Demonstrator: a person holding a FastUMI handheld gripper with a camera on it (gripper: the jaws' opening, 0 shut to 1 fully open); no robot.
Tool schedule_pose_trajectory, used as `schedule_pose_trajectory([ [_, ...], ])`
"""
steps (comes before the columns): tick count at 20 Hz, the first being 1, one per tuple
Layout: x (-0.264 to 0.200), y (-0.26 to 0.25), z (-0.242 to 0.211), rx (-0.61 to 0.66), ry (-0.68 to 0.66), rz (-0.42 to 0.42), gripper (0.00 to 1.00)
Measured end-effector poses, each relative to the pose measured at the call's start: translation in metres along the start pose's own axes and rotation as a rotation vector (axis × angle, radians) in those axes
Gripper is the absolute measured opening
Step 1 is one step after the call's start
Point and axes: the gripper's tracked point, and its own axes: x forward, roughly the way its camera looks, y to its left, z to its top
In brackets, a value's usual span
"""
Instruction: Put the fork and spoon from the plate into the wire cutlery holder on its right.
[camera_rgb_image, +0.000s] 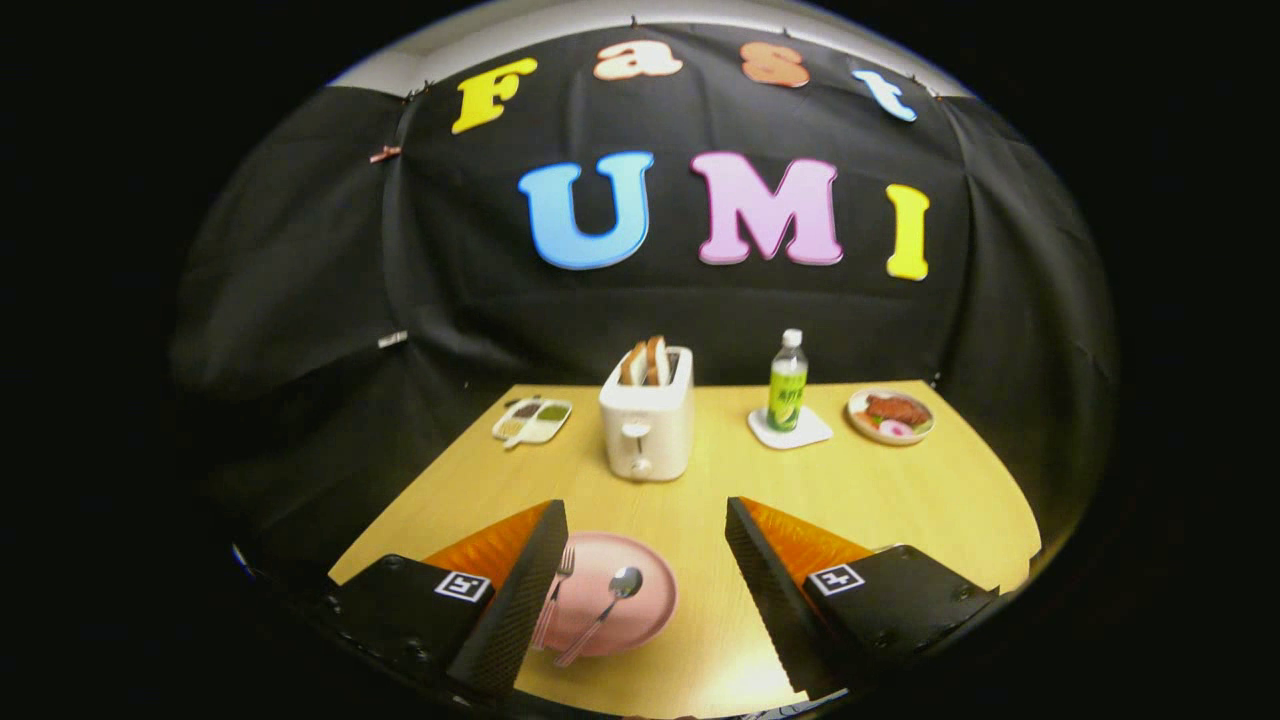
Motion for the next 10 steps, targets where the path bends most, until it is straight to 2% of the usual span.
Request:
schedule_pose_trajectory([
  [5,0.037,0.031,-0.100,-0.002,0.325,0.044,1.00],
  [10,0.060,0.028,-0.165,-0.015,0.507,0.009,0.99],
])
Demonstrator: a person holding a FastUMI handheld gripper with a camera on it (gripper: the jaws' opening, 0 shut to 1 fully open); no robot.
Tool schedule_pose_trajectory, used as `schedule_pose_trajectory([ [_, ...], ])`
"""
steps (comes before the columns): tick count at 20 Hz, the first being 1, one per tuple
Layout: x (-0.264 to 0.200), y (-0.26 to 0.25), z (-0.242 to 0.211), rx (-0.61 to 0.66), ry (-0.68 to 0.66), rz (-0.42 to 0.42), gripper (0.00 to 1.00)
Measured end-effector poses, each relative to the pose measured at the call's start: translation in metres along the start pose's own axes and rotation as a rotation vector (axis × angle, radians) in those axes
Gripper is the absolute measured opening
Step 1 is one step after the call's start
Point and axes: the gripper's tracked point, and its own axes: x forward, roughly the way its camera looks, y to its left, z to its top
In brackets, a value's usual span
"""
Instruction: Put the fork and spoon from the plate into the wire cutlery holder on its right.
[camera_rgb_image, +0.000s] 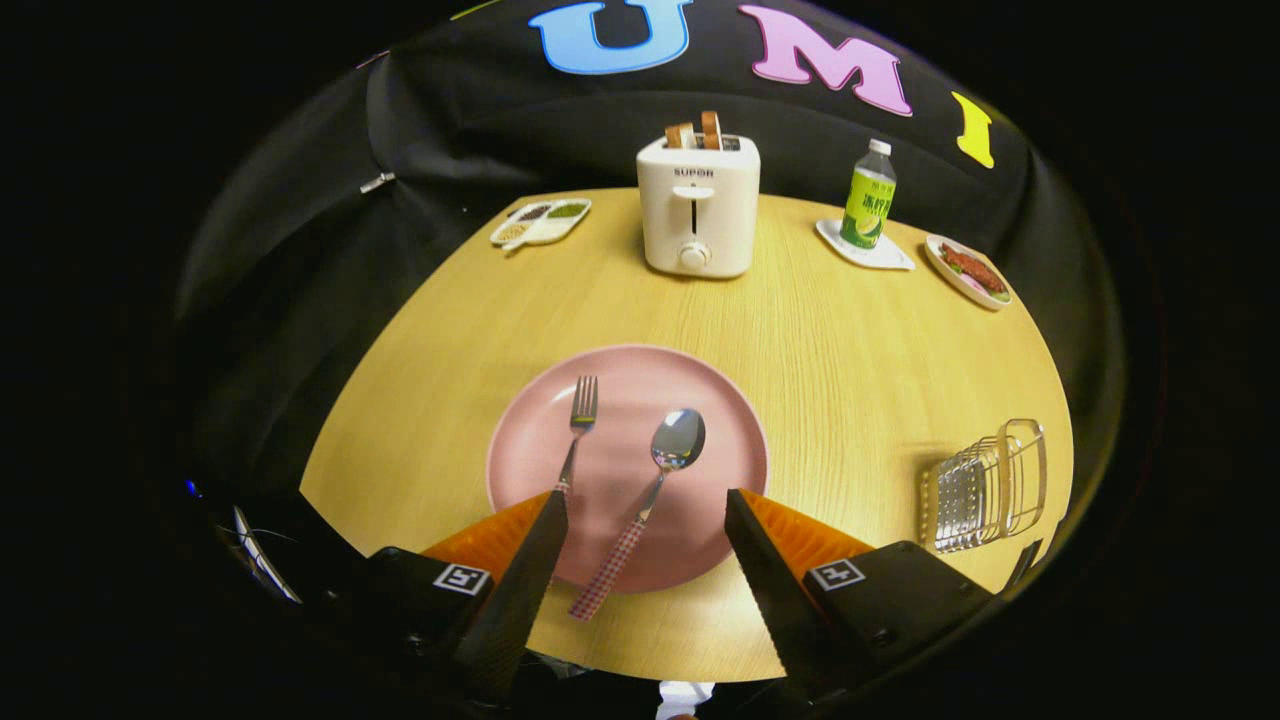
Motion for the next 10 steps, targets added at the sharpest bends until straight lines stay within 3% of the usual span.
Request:
schedule_pose_trajectory([
  [4,0.031,-0.003,-0.022,-0.006,0.095,-0.009,0.83],
  [10,0.049,0.003,-0.022,-0.003,0.161,-0.009,0.69],
])
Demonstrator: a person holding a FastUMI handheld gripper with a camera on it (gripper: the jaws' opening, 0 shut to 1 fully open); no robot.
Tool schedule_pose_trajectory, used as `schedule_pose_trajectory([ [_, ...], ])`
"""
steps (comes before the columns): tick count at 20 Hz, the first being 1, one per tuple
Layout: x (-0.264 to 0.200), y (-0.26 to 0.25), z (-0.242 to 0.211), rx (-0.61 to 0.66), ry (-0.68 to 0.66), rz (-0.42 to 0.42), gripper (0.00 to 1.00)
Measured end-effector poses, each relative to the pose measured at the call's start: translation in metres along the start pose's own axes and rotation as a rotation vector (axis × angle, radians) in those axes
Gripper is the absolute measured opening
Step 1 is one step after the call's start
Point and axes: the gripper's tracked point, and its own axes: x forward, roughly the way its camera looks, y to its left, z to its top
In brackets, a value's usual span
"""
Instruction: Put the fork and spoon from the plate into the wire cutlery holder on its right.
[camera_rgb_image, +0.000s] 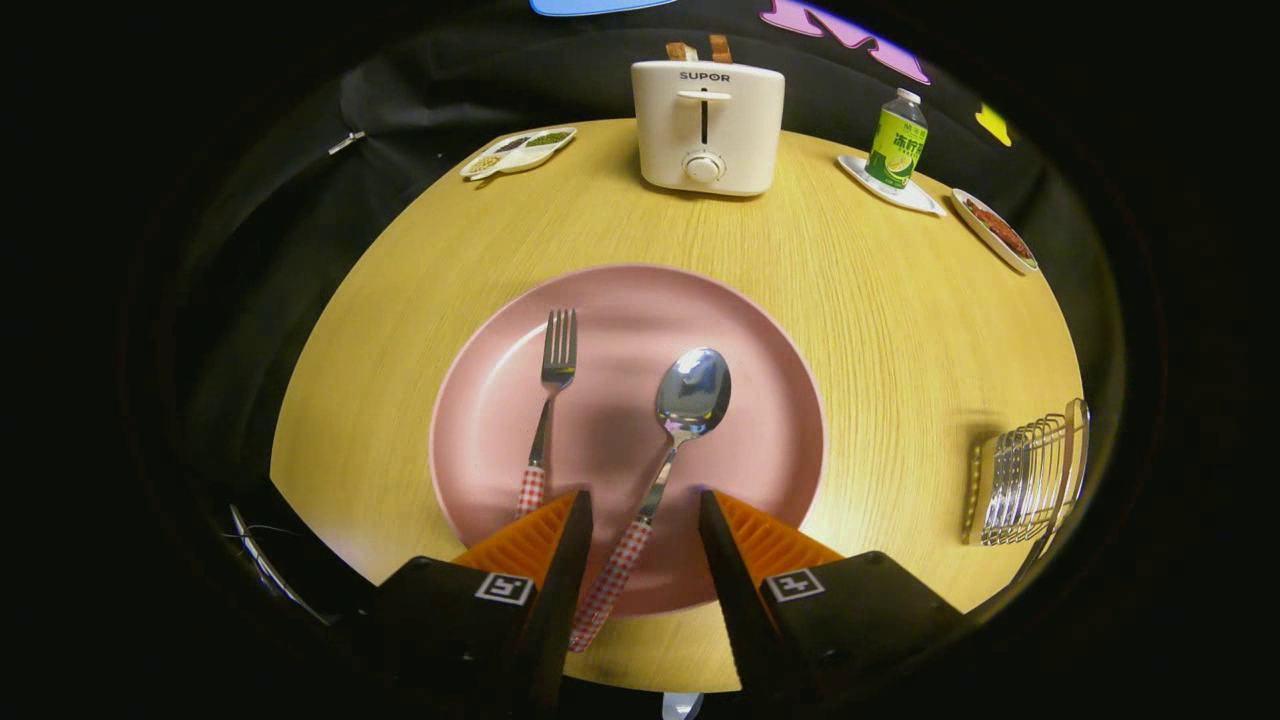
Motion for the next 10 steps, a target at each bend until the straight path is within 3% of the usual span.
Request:
schedule_pose_trajectory([
  [1,0.0015,-0.0001,-0.0042,0.001,0.034,-0.005,0.64],
  [2,0.0012,0.0000,-0.0024,0.000,0.034,-0.009,0.52],
  [6,0.0021,-0.0049,-0.0075,-0.025,0.084,-0.043,0.26],
  [10,0.0015,-0.0031,-0.0078,-0.029,0.128,-0.005,0.13],
])
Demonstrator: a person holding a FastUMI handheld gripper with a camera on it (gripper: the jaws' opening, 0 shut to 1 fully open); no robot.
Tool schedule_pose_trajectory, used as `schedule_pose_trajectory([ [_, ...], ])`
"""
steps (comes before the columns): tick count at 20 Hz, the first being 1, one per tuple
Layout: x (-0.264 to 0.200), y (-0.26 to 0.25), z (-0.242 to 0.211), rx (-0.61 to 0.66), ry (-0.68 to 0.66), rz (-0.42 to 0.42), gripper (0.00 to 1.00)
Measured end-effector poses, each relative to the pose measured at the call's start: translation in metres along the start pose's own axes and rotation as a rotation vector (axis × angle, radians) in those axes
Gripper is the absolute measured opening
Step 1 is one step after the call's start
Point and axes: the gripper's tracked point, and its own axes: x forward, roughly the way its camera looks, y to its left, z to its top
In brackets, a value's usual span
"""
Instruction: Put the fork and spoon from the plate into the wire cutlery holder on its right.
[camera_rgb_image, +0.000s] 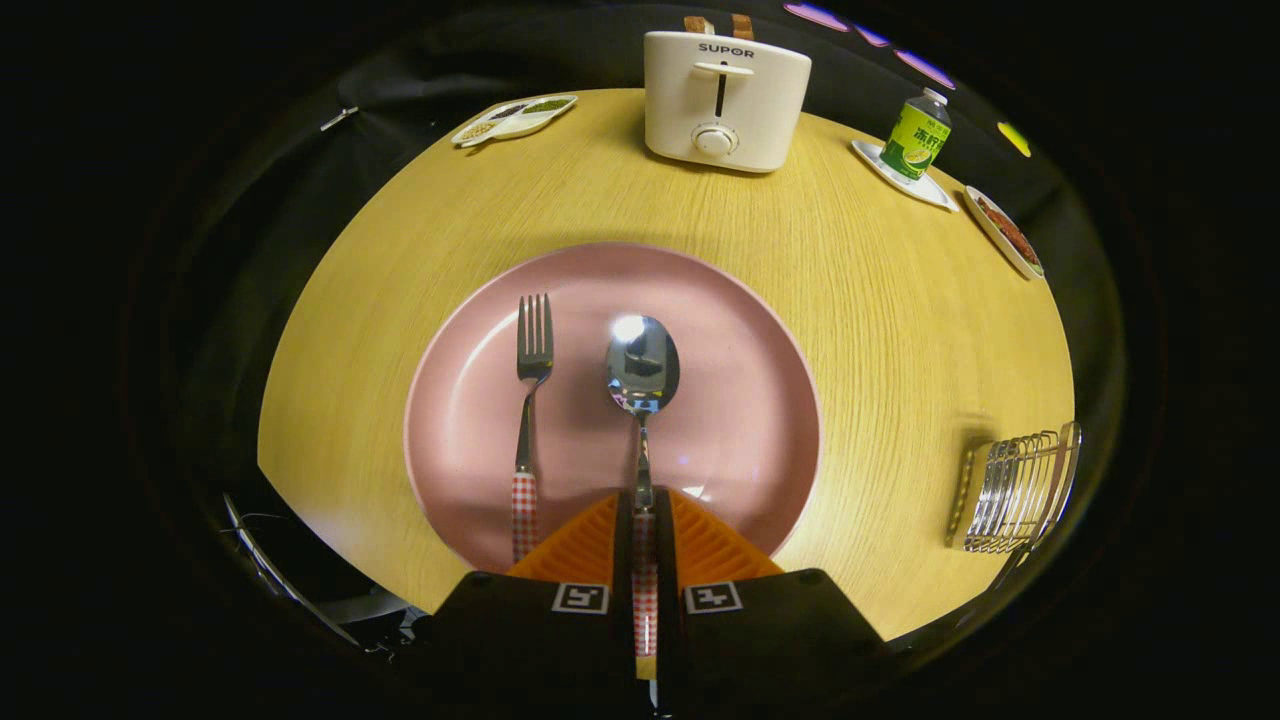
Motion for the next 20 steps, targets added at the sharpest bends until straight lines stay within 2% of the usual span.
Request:
schedule_pose_trajectory([
  [3,-0.004,0.006,-0.001,0.013,0.029,0.060,0.08],
  [8,-0.022,0.000,0.012,-0.011,-0.009,0.080,0.08],
  [11,-0.053,-0.009,0.017,-0.061,-0.026,0.099,0.08],
  [15,-0.109,-0.043,0.015,-0.094,-0.045,0.121,0.08],
  [20,-0.180,-0.122,0.002,-0.098,-0.026,0.109,0.08],
])
